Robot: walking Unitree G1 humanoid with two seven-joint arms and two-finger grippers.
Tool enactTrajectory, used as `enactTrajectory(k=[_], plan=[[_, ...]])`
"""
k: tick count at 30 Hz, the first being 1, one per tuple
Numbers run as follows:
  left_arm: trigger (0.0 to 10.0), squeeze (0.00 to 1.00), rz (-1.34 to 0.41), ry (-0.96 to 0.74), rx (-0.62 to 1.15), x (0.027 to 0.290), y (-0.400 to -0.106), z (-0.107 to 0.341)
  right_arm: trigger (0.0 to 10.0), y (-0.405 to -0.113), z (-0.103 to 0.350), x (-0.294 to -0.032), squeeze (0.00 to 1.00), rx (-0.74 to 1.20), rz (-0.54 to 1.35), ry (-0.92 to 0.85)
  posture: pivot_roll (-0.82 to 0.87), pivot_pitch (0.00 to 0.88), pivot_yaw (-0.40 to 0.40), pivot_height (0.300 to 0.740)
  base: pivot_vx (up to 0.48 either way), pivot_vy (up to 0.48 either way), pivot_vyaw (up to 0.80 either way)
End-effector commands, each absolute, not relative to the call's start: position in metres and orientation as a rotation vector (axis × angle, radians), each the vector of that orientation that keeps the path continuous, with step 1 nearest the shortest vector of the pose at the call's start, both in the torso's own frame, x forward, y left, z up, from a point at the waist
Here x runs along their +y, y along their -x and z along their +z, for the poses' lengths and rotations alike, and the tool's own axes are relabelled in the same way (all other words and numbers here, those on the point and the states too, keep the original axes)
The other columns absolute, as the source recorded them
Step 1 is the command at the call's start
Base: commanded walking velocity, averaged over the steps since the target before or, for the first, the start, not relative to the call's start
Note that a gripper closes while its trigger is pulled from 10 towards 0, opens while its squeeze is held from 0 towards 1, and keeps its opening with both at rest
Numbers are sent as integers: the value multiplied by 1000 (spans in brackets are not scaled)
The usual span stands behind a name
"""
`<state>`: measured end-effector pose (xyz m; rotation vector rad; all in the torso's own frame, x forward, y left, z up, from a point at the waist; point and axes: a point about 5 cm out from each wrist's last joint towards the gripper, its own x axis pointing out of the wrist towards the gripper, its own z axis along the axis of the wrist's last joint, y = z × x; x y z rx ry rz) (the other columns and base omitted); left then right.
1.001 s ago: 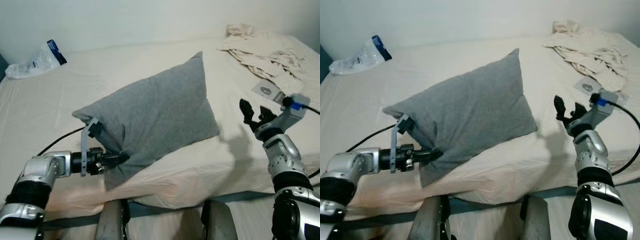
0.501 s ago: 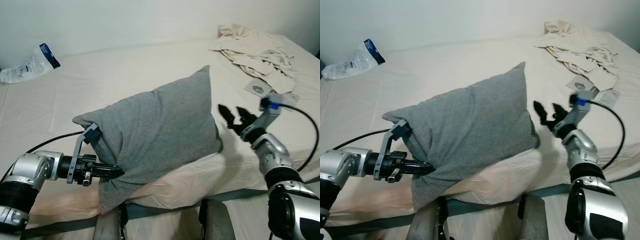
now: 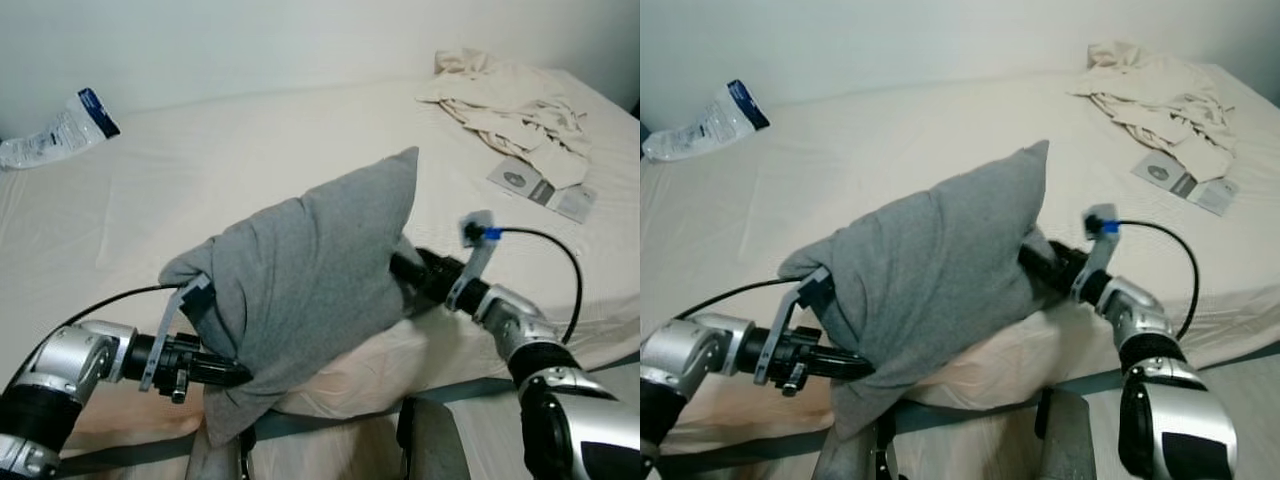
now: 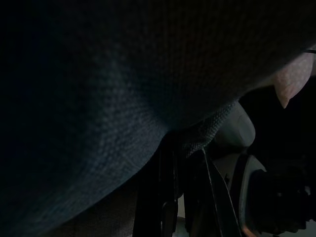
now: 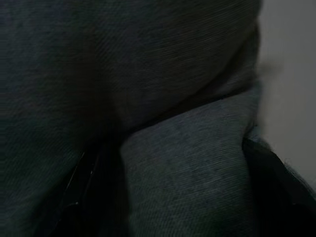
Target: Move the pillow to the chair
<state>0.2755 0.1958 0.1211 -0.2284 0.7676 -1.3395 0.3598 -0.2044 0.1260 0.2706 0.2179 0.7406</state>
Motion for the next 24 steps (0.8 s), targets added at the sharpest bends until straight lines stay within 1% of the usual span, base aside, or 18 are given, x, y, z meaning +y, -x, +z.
enactTrajectory(k=[1,2,3,4,5,6,10,11,12,14,15,16,18,19,20,21,22,24], plan=[[0,0,-1423,207,819,176,-266,110,10000,-342,91,-173,0,415,933,-241,125,192,13,541,0,0,0],[0,0,-1423,207,819,176,-266,110,10000,-342,91,-173,0,415,933,-241,125,192,13,541,0,0,0],[0,0,-1425,206,817,174,-266,109,10000,-338,89,-167,0,438,992,-250,125,192,13,541,0,0,0],[0,0,-1425,204,813,172,-265,108,4588,-336,86,-161,0,450,1028,-241,122,187,12,541,0,0,0],[0,0,-1425,204,813,172,-265,108,4588,-336,86,-161,0,450,1028,-241,122,187,12,541,0,0,0],[0,0,-1420,203,802,167,-265,105,0,-334,83,-153,0,452,1045,-246,120,184,11,541,0,0,0],[0,0,-1407,198,790,164,-265,102,0,-336,82,-149,0,431,997,-193,115,176,10,541,0,0,0],[0,0,-1388,192,772,161,-267,100,0,-342,83,-150,0,391,899,-86,113,171,10,541,0,0,0],[0,0,-1388,192,772,161,-267,100,0,-342,83,-150,0,391,899,-86,113,171,10,541,0,0,0],[0,0,-1359,181,736,157,-270,100,0,-346,85,-152,0,357,809,0,110,163,9,541,0,0,0],[0,0,-1359,181,736,157,-270,100,0,-346,85,-152,0,357,809,0,110,163,9,541,0,0,0],[0,0,-1318,180,689,153,-274,100,0,-351,89,-155,0,313,725,35,104,154,9,541,0,0,0],[0,0,-1268,179,632,148,-280,100,0,-353,92,-158,0,278,663,35,99,145,6,541,0,0,0],[0,0,-1268,179,632,148,-280,100,0,-353,92,-158,0,278,663,35,99,145,6,541,0,0,0],[0,0,-1162,179,537,145,-290,100,0,-355,95,-160,0,240,598,-6,93,132,2,541,0,0,0],[0,0,-1162,179,537,145,-290,100,0,-355,95,-160,0,240,598,-6,93,132,2,541,0,0,0],[0,0,-1088,191,483,144,-297,101,0,-356,97,-160,0,214,567,-27,91,128,1,541,0,0,0],[0,0,-995,234,419,144,-305,104,0,-356,100,-160,0,179,536,-50,86,117,-3,541,0,0,0]])
